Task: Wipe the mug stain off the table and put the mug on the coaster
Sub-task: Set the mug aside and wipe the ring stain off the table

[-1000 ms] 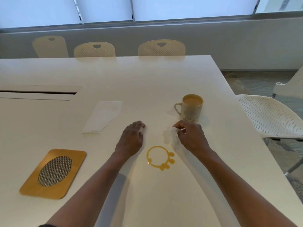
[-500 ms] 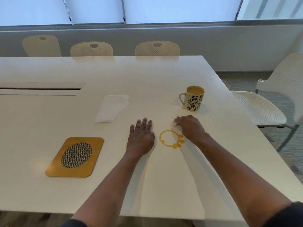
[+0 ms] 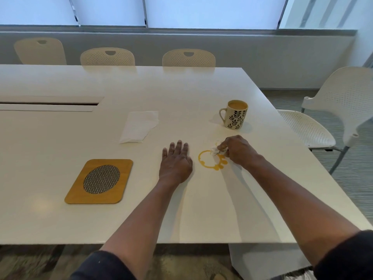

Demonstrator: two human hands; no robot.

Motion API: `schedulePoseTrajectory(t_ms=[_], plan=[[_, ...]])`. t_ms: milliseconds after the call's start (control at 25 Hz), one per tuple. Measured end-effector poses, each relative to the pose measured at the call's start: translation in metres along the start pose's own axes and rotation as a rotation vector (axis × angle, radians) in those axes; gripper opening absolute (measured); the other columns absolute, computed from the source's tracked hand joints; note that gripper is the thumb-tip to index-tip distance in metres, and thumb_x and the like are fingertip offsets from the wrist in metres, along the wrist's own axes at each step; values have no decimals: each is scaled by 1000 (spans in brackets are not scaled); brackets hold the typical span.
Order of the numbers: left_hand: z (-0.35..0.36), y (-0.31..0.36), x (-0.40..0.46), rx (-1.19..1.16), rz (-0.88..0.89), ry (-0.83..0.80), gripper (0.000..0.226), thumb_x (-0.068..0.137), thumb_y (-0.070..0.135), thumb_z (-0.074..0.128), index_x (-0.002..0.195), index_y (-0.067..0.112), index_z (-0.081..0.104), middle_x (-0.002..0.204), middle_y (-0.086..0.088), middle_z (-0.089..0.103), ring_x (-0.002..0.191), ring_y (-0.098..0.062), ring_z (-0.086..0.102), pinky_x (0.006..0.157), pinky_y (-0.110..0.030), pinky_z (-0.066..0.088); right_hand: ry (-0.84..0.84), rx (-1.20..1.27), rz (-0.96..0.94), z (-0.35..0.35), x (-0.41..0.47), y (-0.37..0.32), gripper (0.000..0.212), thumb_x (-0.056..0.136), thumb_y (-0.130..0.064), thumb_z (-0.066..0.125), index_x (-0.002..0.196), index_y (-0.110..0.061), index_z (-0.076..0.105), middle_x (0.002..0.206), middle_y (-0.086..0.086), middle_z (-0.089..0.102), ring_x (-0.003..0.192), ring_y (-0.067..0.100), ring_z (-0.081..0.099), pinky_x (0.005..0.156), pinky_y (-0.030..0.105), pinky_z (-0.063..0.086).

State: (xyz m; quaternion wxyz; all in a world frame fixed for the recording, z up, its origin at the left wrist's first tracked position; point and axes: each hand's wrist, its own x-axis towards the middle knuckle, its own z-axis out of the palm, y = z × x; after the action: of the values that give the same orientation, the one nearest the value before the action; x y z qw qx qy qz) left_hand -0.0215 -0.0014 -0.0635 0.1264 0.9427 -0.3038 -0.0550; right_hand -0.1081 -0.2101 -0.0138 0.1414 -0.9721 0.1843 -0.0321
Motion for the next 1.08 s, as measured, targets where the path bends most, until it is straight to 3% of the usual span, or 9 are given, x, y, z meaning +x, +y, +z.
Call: schedulePoseTrajectory(t_ms=[160, 360, 560, 680, 760, 800, 920, 1000, 1080], plan=[[0, 0, -1, -3, 0, 0, 58, 103, 32, 18, 159, 21, 8, 168, -1, 1, 154, -22, -3, 124, -45, -3, 86, 54, -27, 9, -23, -10, 20, 85, -4, 66, 101, -9, 77, 100, 12, 73, 85, 25, 69, 80, 32, 56], [-2, 1, -3, -5, -3, -11, 58, 103, 31, 18, 159, 22, 7, 168, 0, 0, 154, -21, -4, 123, -44, -4, 180, 82, 18, 27, -48, -21, 17, 86, -7, 64, 94, -14, 78, 100, 6, 72, 92, 26, 67, 80, 31, 53], [-3, 0, -3, -4, 6, -8, 57, 104, 30, 17, 159, 21, 7, 168, -1, -1, 154, -22, -4, 123, -45, -4, 172, 112, -41, 35, -74, -47, 21, 87, -6, 59, 93, -13, 78, 97, 5, 71, 89, 26, 68, 79, 34, 54], [-4, 1, -5, -3, 11, -7, 57, 104, 30, 17, 159, 20, 7, 168, -1, 0, 154, -23, -3, 123, -45, -3, 105, 169, -75, 35, -86, -55, 23, 82, -3, 61, 88, -16, 79, 93, 0, 73, 86, 14, 67, 77, 23, 51], [-4, 1, -6, -5, 13, 0, 57, 104, 30, 17, 159, 20, 8, 168, -1, 1, 154, -23, -3, 124, -45, -3, 39, 346, -5, 28, -91, -49, 23, 78, -5, 66, 82, -23, 80, 86, -7, 75, 73, -2, 63, 69, 8, 45], [-5, 1, -5, -10, 14, 4, 57, 104, 30, 18, 159, 20, 8, 168, -1, 1, 154, -22, -3, 124, -45, -3, 26, 497, 42, 22, -91, -43, 22, 77, -6, 69, 79, -25, 80, 82, -7, 76, 68, -4, 63, 67, 7, 45], [-3, 0, -4, -14, 19, 15, 57, 104, 30, 18, 159, 21, 9, 168, -1, 2, 154, -22, -2, 124, -45, -2, 130, 912, 192, 4, -76, -23, 22, 79, -2, 73, 76, -24, 77, 75, -2, 73, 66, 11, 63, 71, 31, 51], [-2, 0, -4, -15, 19, 22, 57, 104, 30, 18, 159, 21, 10, 168, -1, 3, 154, -22, -2, 124, -45, -2, 253, 847, 251, -6, -51, -11, 19, 80, -6, 73, 80, -25, 75, 78, -4, 72, 71, 13, 64, 74, 32, 53], [-1, -1, -3, -16, 18, 28, 57, 104, 30, 18, 159, 21, 10, 168, -1, 3, 154, -22, -2, 124, -44, -2, 293, 593, 263, -9, -23, -3, 19, 82, -8, 69, 91, -24, 76, 92, -4, 74, 87, 13, 66, 85, 26, 50]])
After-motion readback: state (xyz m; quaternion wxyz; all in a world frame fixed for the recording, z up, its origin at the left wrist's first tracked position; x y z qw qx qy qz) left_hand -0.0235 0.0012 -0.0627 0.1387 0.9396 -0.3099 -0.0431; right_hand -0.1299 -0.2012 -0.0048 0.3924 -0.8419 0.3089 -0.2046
